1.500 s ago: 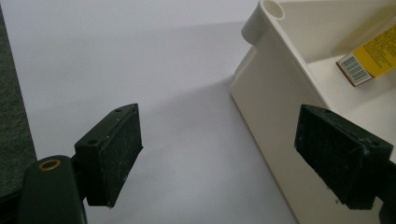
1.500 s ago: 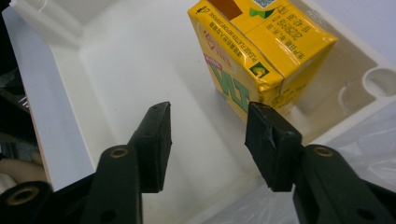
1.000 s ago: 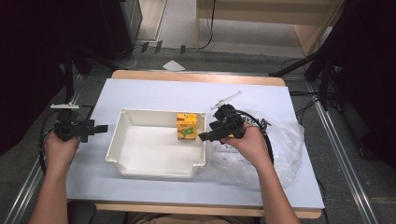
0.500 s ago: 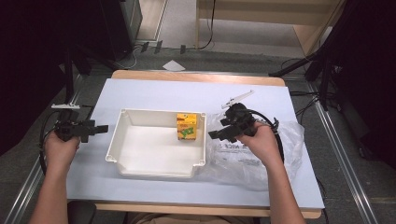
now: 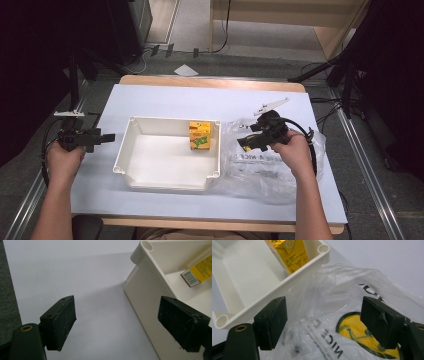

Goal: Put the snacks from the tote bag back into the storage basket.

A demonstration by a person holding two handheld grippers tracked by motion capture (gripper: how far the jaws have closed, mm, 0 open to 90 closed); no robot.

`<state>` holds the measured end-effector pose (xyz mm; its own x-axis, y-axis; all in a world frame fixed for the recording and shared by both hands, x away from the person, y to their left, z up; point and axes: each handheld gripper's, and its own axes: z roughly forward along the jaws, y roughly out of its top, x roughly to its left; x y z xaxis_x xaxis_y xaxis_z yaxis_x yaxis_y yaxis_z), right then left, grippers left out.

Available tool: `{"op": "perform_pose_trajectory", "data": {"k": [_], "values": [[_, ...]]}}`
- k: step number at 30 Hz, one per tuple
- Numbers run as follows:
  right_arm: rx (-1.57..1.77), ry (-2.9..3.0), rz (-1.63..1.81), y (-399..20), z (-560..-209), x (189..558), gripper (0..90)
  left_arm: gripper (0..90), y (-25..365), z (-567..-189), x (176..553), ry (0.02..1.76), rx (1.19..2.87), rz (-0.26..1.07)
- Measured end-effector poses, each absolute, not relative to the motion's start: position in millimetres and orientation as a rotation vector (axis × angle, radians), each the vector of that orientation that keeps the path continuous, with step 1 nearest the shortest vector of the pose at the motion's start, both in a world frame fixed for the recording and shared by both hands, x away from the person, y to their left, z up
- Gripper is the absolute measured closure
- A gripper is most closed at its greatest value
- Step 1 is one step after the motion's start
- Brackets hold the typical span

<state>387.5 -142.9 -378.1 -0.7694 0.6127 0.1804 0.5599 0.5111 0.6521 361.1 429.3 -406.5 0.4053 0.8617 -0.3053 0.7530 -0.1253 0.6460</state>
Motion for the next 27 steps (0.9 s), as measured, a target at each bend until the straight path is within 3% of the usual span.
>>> {"op": "perform_pose_trajectory", "data": {"k": [27], "values": [[1.140, 2.581, 1.082, -191, -395, 396, 22.3, 15.9, 429, -408, 362, 1.363, 1.919, 0.164]]}}
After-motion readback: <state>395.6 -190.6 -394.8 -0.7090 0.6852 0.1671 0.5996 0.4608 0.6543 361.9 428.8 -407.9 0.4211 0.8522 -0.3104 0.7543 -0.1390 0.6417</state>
